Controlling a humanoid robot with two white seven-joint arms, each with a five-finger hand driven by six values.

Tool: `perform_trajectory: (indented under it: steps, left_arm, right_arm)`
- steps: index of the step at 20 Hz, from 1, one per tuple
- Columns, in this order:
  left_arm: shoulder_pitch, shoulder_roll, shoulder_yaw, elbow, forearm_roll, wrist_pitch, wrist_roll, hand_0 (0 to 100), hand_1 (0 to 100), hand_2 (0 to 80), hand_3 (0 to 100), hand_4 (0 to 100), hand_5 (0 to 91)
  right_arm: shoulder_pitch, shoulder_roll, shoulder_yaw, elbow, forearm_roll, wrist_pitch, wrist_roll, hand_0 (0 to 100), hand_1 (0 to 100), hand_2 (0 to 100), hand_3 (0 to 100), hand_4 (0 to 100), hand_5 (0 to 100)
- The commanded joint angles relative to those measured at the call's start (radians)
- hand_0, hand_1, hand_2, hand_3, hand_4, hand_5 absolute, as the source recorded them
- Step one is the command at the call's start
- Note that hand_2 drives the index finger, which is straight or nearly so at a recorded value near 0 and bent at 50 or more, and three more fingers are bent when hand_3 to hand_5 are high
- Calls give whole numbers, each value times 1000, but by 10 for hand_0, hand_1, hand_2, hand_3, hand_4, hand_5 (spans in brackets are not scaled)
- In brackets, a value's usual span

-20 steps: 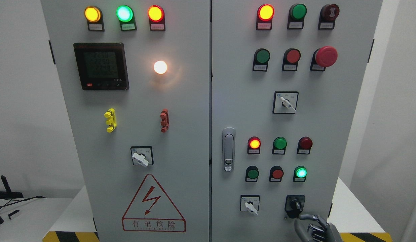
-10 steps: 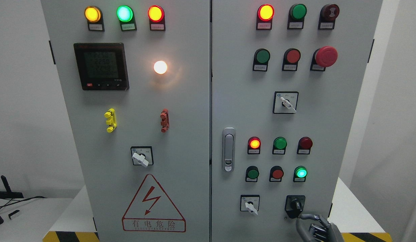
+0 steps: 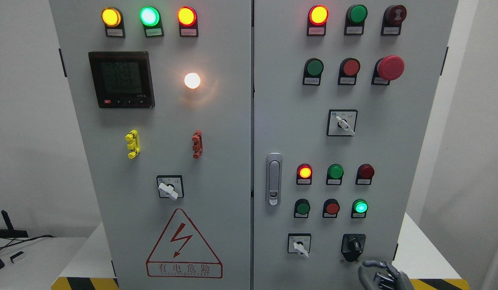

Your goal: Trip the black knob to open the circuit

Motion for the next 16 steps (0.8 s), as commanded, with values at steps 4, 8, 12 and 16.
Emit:
perform_trajectory:
  steps: [4,8,12,16]
  left_arm:
    - [0,0,0,0,-31,-1,1,120,389,0,0,0,0]
    - [0,0,0,0,-31,-1,1,120,389,0,0,0,0]
    - [0,0,0,0,-31,-1,1,120,389,0,0,0,0]
    - [0,0,0,0,-31,-1,1,120,389,0,0,0,0]
  right_arm:
    - [133,-32,-57,-52,-8,-59,3,458,740,488,1000,1000,944]
    - [263,-28,-95,-114,-14,-107,38,445,596,515,936,866,862]
    - [382,-23,-129,-164,-69,-162,45,330,328,492,732,674,673]
    - [462,-25,-144,-204,-117,-185,48,165,163,422,616,582,543]
